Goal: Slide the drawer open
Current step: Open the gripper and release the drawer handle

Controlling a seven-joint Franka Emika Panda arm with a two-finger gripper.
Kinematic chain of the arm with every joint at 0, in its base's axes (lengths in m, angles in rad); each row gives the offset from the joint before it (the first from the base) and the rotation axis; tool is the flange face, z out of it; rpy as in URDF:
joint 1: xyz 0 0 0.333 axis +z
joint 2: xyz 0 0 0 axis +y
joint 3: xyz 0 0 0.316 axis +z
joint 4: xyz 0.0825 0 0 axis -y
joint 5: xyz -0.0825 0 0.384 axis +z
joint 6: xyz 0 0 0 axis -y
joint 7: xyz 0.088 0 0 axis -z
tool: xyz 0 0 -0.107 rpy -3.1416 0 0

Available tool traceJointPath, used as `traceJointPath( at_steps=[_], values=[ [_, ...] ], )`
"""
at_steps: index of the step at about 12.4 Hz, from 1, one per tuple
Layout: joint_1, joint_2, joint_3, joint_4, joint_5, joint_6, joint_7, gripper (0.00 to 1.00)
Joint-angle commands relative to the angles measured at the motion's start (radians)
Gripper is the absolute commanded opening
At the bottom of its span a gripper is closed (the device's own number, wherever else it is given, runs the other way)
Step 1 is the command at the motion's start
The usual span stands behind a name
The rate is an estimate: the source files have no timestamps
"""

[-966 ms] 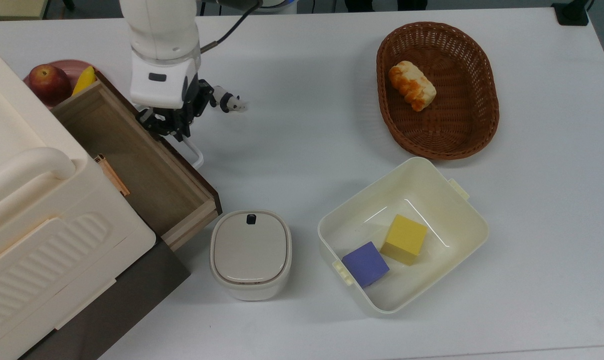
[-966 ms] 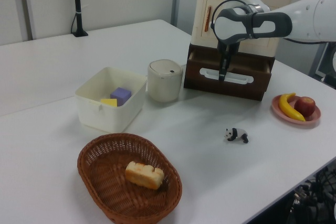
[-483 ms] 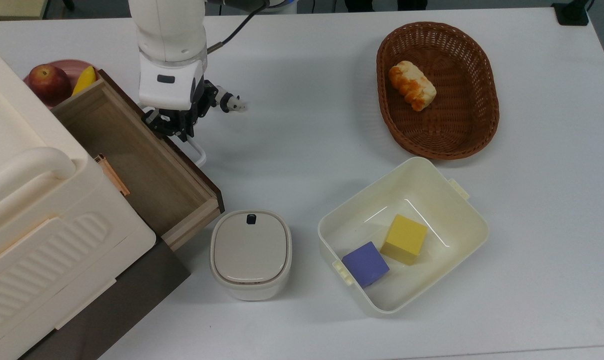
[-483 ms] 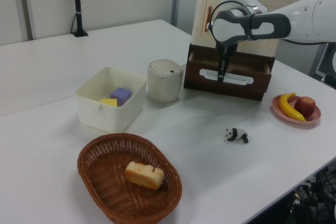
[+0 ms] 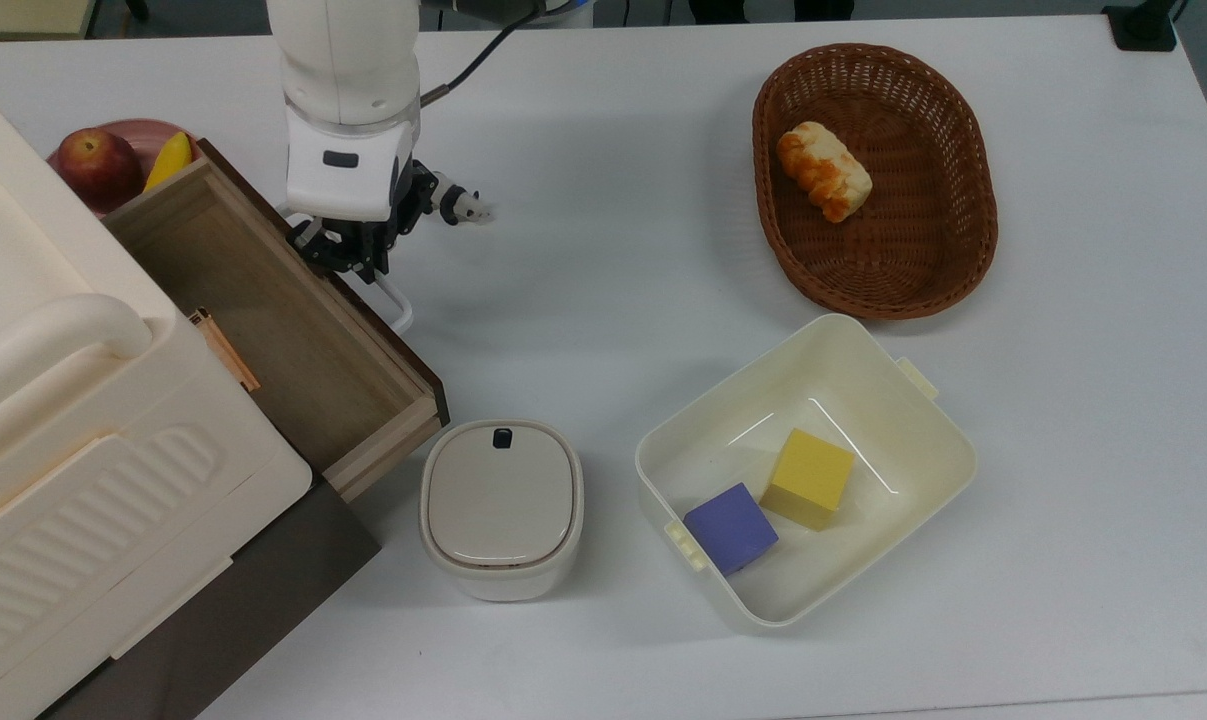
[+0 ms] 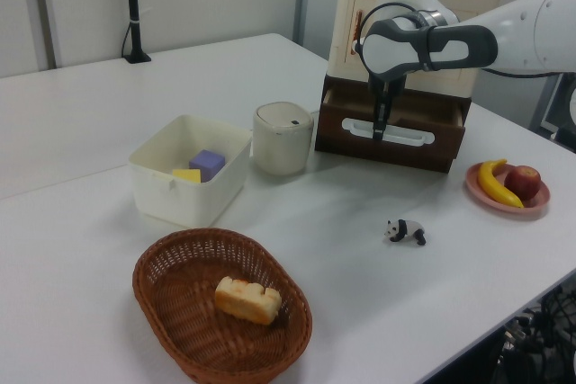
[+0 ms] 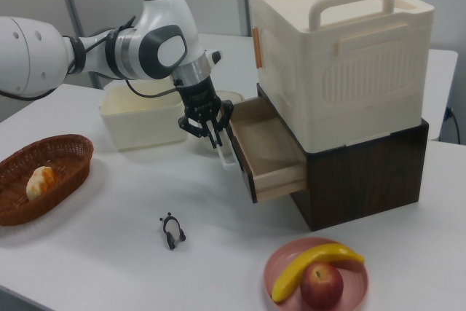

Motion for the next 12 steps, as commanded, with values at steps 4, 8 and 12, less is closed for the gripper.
traceJointPath(
  at_steps=[4, 8, 12],
  values=[
    [0.057, -0.056, 0.008, -0.113, 0.022, -0.044, 0.017, 0.11],
    [0.053, -0.053, 0.008, -0.107, 0.021, -0.041, 0.012, 0.14],
    [0.045, -0.065, 0.005, -0.097, 0.024, -0.043, 0.025, 0.39]
  ],
)
